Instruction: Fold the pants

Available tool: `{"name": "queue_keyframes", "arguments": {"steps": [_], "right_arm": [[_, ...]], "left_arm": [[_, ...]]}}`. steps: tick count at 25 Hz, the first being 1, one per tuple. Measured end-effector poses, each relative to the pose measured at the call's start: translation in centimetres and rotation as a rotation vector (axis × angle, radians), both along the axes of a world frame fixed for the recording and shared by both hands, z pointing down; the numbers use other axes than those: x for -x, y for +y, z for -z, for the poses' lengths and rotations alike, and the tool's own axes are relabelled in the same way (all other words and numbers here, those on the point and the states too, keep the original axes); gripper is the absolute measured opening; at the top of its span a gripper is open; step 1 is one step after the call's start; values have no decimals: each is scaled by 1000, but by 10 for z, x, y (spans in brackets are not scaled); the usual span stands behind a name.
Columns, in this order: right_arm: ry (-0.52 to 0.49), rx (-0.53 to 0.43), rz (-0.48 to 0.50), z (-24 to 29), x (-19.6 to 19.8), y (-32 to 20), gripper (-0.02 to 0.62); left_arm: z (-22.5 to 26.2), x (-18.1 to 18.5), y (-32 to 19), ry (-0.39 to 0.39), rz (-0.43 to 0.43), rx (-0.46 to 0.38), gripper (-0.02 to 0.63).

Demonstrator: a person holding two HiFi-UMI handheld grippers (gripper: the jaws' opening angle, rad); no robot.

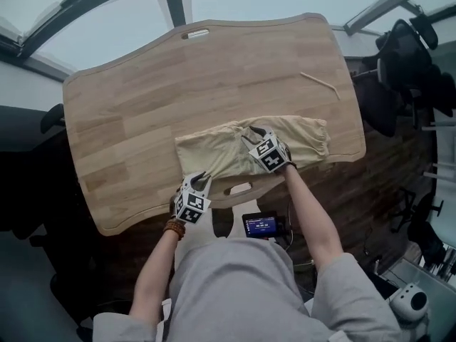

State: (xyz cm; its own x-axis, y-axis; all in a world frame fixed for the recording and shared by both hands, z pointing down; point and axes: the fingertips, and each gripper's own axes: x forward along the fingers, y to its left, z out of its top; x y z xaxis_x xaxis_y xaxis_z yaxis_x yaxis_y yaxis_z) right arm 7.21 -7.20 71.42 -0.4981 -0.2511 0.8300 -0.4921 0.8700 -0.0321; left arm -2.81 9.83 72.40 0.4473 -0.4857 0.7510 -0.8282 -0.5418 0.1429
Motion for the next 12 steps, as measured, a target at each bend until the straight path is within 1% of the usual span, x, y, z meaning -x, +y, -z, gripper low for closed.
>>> {"name": "queue_keyframes", "arguments": {"steps": [1,3,5,7,9,10,12], "right_arm": [[-16,-11,-79,9,-25,-7,167],[-23,-48,-247,21,-92,-21,169],[-8,-87,-404,25,-170,-33,184],[9,-90,-522,19,-242,-35,193],[31,-67,-580,7,-299,-33,215],[43,-50,-584,1,-319,-32,218],[58,-22,-555,-9,-345,-33,229]], "left_arm": [[8,5,1,25,23,0,75],[19,14,2,53,76,18,75],[23,20,-1,49,134,28,75],[24,20,-8,35,184,24,75],[25,12,-19,32,211,13,75],[26,5,-25,34,217,10,75],[26,-8,-32,36,226,8,75]]}}
